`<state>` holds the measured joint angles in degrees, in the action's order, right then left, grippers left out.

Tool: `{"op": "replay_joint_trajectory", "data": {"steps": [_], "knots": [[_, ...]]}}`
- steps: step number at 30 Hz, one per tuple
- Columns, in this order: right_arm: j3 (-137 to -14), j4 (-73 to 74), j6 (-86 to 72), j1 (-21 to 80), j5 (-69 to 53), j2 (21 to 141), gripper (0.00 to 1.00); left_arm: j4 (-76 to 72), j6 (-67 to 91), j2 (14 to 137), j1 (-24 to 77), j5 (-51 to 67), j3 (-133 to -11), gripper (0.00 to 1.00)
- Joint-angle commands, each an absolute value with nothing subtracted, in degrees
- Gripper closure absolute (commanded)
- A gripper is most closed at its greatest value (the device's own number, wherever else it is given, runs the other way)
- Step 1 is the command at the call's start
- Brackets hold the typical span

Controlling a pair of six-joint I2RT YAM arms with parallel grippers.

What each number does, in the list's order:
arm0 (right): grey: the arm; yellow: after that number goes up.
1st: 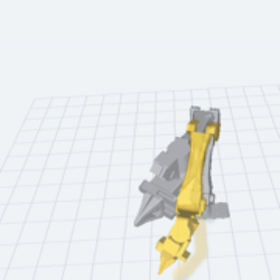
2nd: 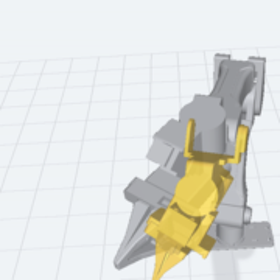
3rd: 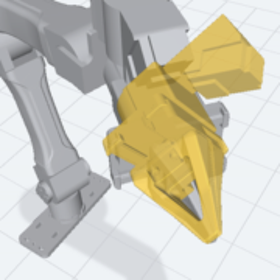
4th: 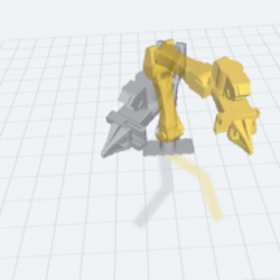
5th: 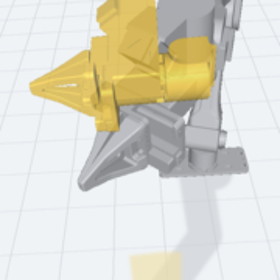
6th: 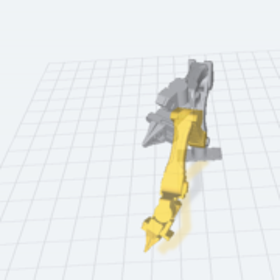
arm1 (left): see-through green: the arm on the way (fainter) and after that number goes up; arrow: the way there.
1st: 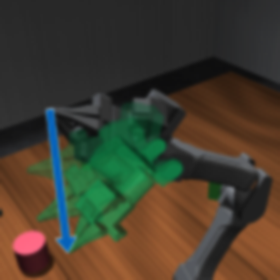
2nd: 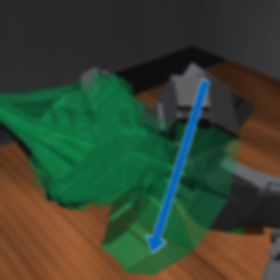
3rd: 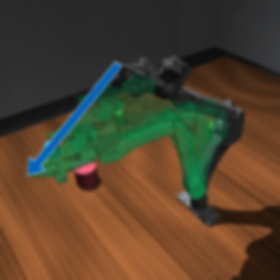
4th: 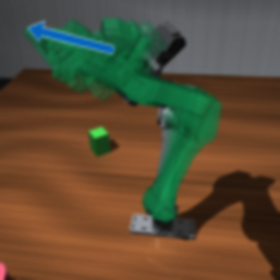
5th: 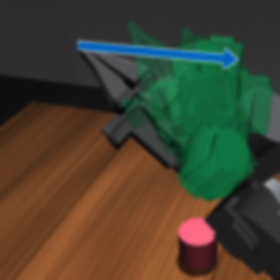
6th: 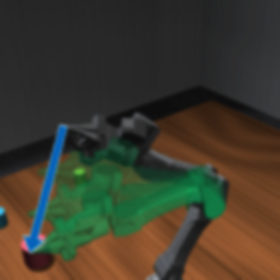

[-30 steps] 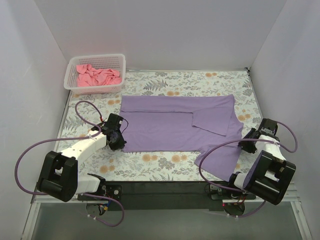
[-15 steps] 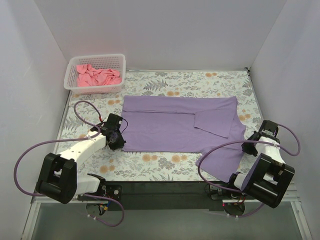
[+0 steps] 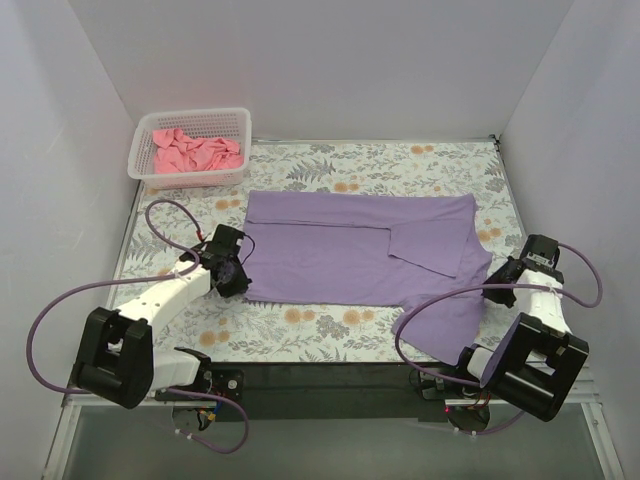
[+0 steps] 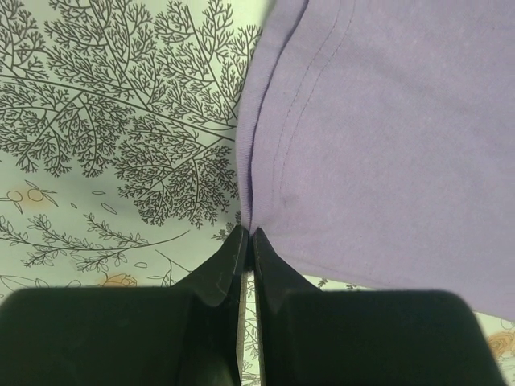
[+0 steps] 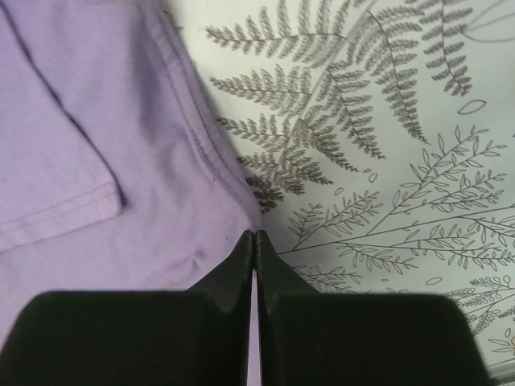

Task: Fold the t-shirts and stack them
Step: Fold the tshirt

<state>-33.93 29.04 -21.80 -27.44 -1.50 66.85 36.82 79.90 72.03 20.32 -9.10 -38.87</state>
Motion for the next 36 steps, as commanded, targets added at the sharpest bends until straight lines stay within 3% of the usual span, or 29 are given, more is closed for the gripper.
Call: {"op": "replay_joint_trajectory", "data": {"steps": [1,36], "knots": [[-38.31,29.62,-23.29,-25.84,-2.91,67.06,0.99,36.30,79.63,72.07,18.99,-9.14,-41.74,1.00],[-56.69,20.65,-23.12,-18.37,1.05,86.30,0.99,33.23,73.66,98.08,8.52,-9.58,-69.34,1.00]]}}
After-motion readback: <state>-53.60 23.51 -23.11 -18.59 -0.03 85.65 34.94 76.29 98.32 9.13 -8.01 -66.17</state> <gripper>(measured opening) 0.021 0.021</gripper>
